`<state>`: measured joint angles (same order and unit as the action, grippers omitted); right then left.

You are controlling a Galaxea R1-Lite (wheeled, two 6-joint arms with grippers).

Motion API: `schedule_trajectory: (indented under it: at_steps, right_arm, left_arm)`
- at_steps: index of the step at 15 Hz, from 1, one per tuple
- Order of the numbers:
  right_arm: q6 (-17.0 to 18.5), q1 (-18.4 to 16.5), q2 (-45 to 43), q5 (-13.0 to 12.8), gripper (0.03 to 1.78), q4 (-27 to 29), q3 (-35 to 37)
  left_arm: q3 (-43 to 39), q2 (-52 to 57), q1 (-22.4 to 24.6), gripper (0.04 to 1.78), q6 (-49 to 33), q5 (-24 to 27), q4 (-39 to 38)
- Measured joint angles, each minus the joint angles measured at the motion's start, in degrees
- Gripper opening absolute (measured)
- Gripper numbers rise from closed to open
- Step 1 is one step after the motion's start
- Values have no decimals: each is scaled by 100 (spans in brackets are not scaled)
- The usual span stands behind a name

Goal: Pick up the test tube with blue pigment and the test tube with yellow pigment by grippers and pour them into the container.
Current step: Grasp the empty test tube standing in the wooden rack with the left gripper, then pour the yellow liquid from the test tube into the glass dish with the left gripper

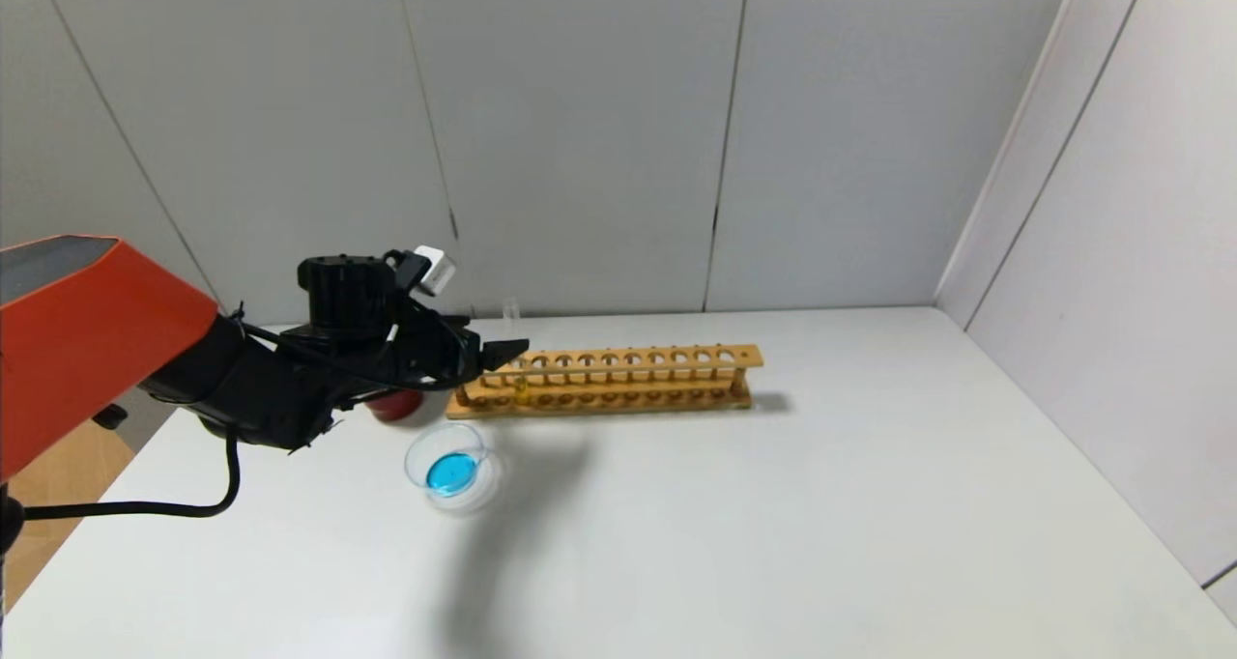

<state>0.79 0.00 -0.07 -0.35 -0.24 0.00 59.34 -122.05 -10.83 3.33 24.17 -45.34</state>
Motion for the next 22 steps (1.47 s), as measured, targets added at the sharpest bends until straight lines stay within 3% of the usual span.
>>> schedule_trajectory:
  at_steps: [7,11,16,22]
  right_arm:
    - [-2,0,0,2,175,2,0]
    - [-2,0,0,0,175,0,0]
    - [0,0,0,0,175,0,0]
    - [-2,0,0,2,175,0,0]
  left_arm:
    - [418,-319,-77,169,11,-23,68]
    - [567,-483,-218,126,9,-50,68]
    - [595,-545,-290,40,6,-67,55]
    - [833,-355,-293,32,15,-102,345]
